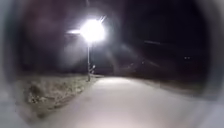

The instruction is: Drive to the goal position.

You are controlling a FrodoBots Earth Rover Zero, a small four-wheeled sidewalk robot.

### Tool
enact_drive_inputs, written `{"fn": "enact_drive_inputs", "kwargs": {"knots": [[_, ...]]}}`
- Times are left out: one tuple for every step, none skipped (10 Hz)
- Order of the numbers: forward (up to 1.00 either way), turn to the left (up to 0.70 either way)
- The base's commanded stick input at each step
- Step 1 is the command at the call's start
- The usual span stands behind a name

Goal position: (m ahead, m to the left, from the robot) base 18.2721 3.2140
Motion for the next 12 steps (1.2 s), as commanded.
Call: {"fn": "enact_drive_inputs", "kwargs": {"knots": [[0.7, 0.0], [0.7, 0.0], [0.7, 0.0], [0.7, 0.0], [0.7, 0.0], [0.7, 0.0], [0.7, 0.0], [0.7, 0.0], [0.7, 0.0], [0.7, 0.04], [0.7, 0.1], [0.7, 0.14]]}}
